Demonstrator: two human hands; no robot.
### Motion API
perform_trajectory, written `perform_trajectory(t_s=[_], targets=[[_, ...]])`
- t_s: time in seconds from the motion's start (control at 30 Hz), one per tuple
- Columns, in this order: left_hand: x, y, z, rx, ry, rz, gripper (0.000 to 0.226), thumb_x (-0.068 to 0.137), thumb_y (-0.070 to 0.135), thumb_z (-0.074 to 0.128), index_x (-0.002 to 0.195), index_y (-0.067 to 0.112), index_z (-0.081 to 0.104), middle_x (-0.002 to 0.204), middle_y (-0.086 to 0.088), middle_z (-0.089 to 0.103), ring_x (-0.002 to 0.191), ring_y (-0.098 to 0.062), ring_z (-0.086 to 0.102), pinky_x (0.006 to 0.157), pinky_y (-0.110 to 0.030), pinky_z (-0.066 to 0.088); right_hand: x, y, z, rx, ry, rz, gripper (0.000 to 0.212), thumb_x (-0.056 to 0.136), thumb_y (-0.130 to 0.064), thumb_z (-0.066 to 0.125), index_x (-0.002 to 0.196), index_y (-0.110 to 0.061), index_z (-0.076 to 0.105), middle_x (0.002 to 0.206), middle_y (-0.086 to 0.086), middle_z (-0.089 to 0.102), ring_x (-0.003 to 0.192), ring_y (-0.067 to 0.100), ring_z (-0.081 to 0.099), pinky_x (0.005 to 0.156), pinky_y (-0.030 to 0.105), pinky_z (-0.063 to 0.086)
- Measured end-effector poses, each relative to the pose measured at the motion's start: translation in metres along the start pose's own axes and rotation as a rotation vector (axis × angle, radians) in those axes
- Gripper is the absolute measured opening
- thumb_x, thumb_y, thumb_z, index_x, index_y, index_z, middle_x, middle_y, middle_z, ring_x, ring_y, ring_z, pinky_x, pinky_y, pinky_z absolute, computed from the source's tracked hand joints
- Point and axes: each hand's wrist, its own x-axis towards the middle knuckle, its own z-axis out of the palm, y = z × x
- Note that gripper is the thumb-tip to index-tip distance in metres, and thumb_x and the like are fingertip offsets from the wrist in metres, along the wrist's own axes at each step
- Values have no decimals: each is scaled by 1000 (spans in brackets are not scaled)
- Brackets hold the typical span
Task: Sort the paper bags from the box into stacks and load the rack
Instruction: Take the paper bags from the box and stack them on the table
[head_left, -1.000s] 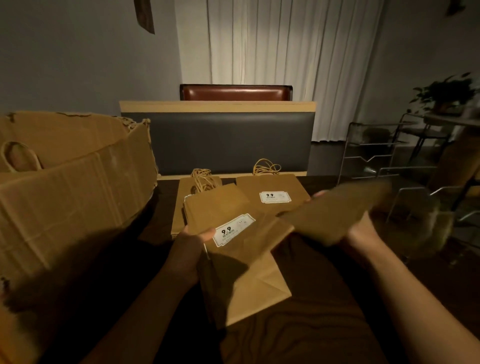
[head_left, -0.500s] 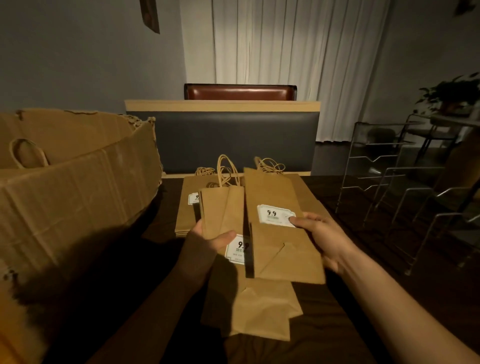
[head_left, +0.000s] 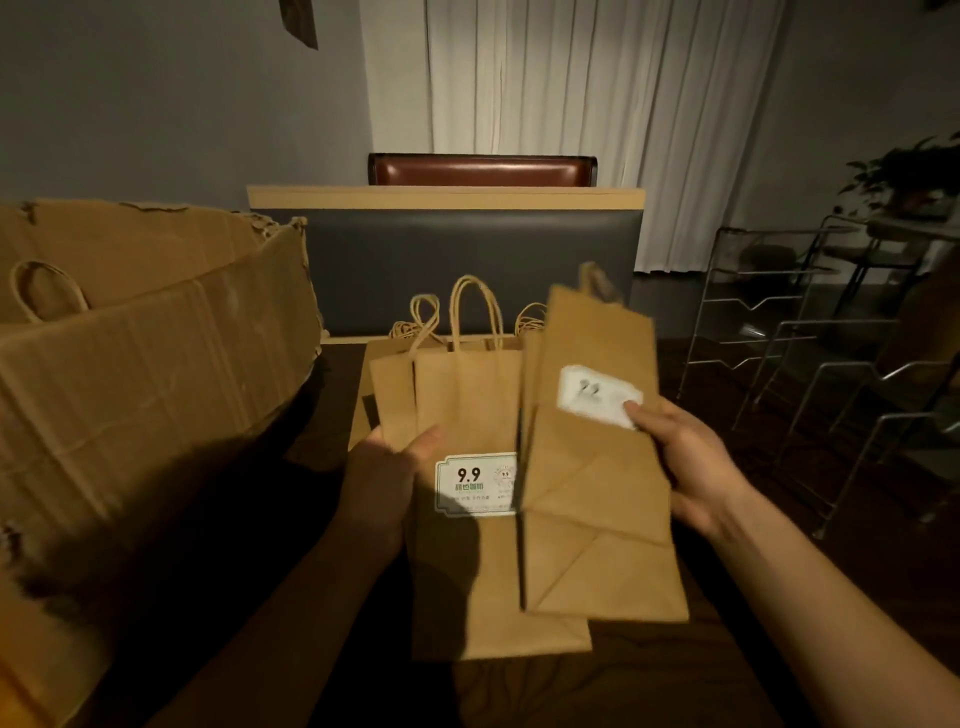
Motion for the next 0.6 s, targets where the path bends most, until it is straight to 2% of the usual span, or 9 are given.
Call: perform_trajectory(t_s=[0.07,0.13,0.17,0.23,0.3,0.37,0.43,0.5,0.6], targets=[[-2,2,4,-28,9,8,18,88,13,69,106,13,68,96,-5,76,77,-13,74,61,-22,53,-2,15,15,-88,-60,74,29,97,-6,53,124,-2,62,114,26,69,91,35,72,70,45,62],[-5,3,7,18,4,16,12,95,23,61,101,15,67,87,4,73,69,-4,71,55,-12,48,-4,25,26,-189,-107,183,28,94,-4,55,120,3,63,115,28,68,89,34,71,74,45,61],[-8,4,9,13,17,7,16,99,27,55,101,15,65,87,7,70,71,-3,69,56,-11,46,-4,25,28,-224,-113,194,28,94,-4,56,120,3,64,114,28,68,86,32,72,74,44,61],[-8,5,8,-57,23,-47,23,103,27,45,115,14,60,101,0,64,87,-11,63,69,-14,42,-1,17,23,-172,-72,127,32,95,-7,54,125,1,62,113,27,69,85,32,72,72,45,62],[-6,8,8,-79,8,-71,25,103,15,45,125,11,57,111,-9,60,82,-5,59,64,-6,43,2,3,10,25,3,42,32,97,-12,50,126,-6,61,107,21,73,84,30,74,67,44,62],[-5,10,6,-39,19,-31,18,101,10,45,109,15,61,105,-9,64,76,-6,66,55,-18,51,0,-12,-9,183,61,34,26,98,-20,51,123,-16,60,104,15,74,88,28,74,70,49,61],[1,7,2,-3,52,-66,18,98,9,45,97,15,63,111,-15,65,91,-24,67,57,-27,49,-4,-19,-21,233,54,76,26,97,-27,54,123,-24,57,113,13,70,100,30,70,79,54,58],[0,6,3,-17,43,-77,18,98,9,47,101,14,63,114,-15,64,98,-29,64,60,-32,52,-5,-16,-22,183,31,105,29,97,-26,54,125,-20,57,114,15,70,97,30,72,76,51,60],[-6,7,9,-121,-63,-59,17,100,18,50,111,21,63,116,-2,68,101,-18,67,72,-33,60,-2,5,0,-26,4,85,31,99,-16,51,128,-10,58,109,20,72,90,31,73,70,46,62]])
